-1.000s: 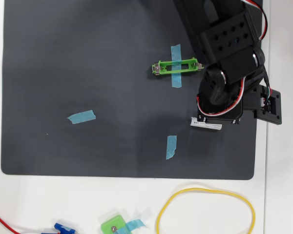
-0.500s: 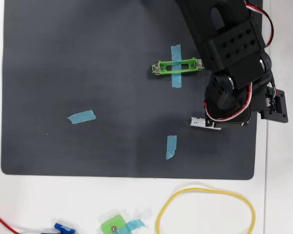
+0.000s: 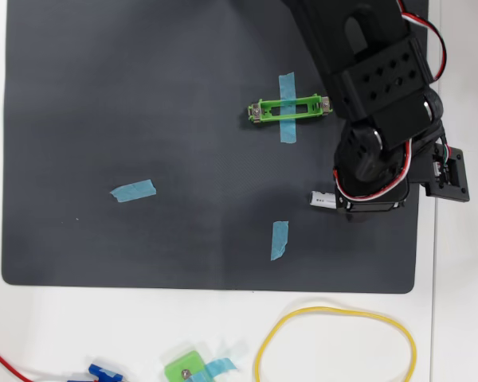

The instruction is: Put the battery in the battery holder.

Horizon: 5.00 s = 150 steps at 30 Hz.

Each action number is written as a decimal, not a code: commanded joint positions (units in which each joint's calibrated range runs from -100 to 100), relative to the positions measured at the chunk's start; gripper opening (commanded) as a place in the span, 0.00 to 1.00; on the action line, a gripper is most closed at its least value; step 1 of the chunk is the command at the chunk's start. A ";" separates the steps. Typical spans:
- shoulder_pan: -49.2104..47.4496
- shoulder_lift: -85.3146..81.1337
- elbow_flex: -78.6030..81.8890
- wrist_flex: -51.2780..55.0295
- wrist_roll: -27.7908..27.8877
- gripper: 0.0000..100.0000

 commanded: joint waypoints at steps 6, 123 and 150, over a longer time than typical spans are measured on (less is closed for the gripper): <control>-0.11 -0.39 -3.92 3.56 1.11 0.10; 0.93 19.99 -28.59 23.05 2.52 0.10; 0.93 24.00 -26.03 22.96 2.46 0.00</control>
